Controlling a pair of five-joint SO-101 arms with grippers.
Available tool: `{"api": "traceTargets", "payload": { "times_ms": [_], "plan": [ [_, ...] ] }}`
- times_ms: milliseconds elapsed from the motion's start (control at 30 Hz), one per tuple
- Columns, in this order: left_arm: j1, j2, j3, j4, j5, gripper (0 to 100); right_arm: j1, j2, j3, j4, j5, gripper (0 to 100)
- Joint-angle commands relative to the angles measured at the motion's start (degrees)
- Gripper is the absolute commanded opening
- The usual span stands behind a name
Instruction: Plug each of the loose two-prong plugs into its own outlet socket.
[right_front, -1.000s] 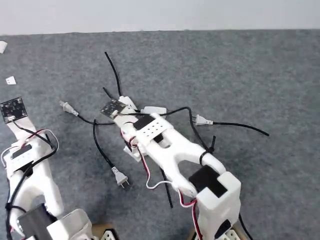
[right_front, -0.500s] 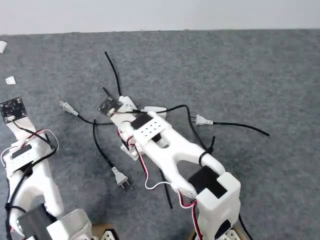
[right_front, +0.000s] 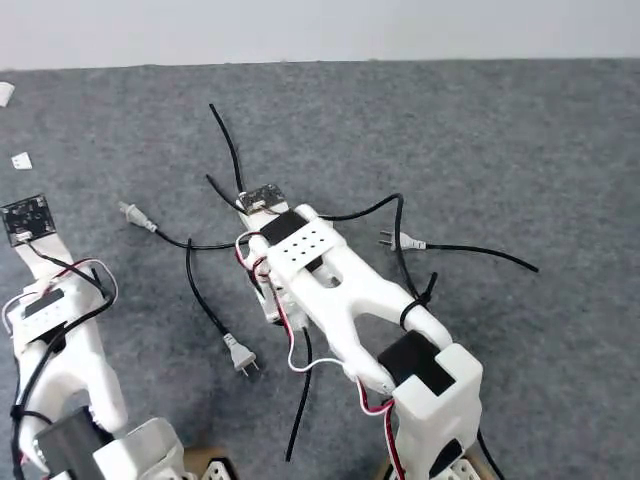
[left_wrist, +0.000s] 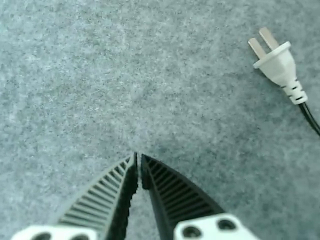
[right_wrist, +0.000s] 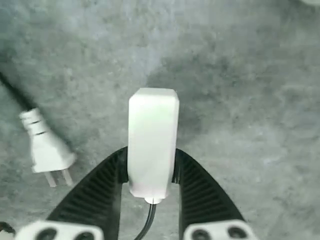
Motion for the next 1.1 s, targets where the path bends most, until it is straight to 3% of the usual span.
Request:
{"api": "traceTargets", "payload": {
  "times_ms": [0,200,367,567,667,800,900,1067],
  "plan": [
    [0.35,-0.26,-2.24,0.18,-0.62,2,-2.77,-0.48,-1.85,-1.01,-0.7,3.6],
    [0.44,-0.26,-2.24,0.18,-0.62,2,-0.92,4.44,-0.35,-4.18,4.22,27.9],
    [0.44,-0.44,-2.24,0.35,-0.62,2,-0.66,4.44,-6.95,2.86,4.75,24.5],
    [1.05,-0.7,-2.86,3.69,-0.44,1,5.05,-0.92,-8.09,5.32,5.27,23.9],
    [3.52,-2.73,-3.74,8.7,3.34,1,10.51,-4.18,-7.3,5.23,5.63,14.2],
    [9.14,-12.13,-3.82,20.4,12.92,1,17.27,-8.31,-5.36,4.97,5.54,0.2],
    [15.91,-22.07,-3.21,28.13,17.49,1,22.46,-11.21,-3.34,4.88,5.54,0.7],
    [36.4,-39.91,2.59,33.23,22.15,1,33.63,-14.55,2.29,1.98,5.54,0.9]
  ]
}}
